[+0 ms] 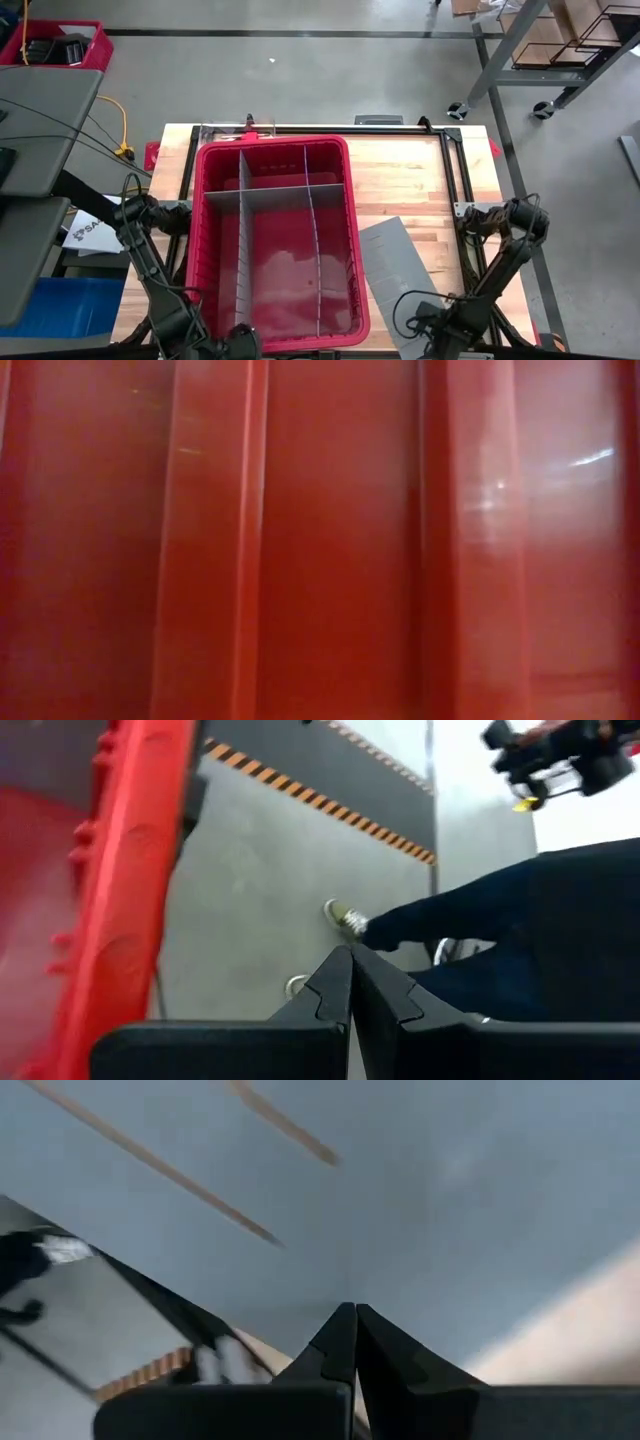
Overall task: Sort blocks
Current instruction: Assemble the bin divider into the red bin
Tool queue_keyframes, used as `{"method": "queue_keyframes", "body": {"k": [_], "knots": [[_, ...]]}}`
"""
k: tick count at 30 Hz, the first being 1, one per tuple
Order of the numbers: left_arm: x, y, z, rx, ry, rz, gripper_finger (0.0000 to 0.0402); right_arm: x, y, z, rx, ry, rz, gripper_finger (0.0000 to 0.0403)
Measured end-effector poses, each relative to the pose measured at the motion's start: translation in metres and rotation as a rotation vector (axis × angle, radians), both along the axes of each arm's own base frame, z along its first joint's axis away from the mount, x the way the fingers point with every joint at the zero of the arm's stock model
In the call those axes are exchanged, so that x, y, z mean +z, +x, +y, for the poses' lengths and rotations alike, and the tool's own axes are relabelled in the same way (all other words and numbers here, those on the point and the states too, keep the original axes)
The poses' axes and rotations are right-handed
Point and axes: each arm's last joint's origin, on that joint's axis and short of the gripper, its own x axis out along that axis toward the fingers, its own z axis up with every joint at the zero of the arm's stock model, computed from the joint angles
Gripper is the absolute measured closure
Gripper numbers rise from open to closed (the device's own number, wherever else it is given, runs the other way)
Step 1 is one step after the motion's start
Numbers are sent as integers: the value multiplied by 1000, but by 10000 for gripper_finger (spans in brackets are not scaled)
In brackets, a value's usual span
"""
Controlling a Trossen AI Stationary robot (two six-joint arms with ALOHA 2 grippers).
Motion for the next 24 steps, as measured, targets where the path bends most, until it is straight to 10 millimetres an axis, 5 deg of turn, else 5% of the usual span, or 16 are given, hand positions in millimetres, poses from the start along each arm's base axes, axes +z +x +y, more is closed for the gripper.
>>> {"method": "queue_keyframes", "body": {"k": [8,24], "knots": [[-4,-5,2,22,26,52,401,-17,25,11,-94,111,-61,403],[-5,-7,2,25,31,61,401,-9,80,5,-253,245,-384,403]]}}
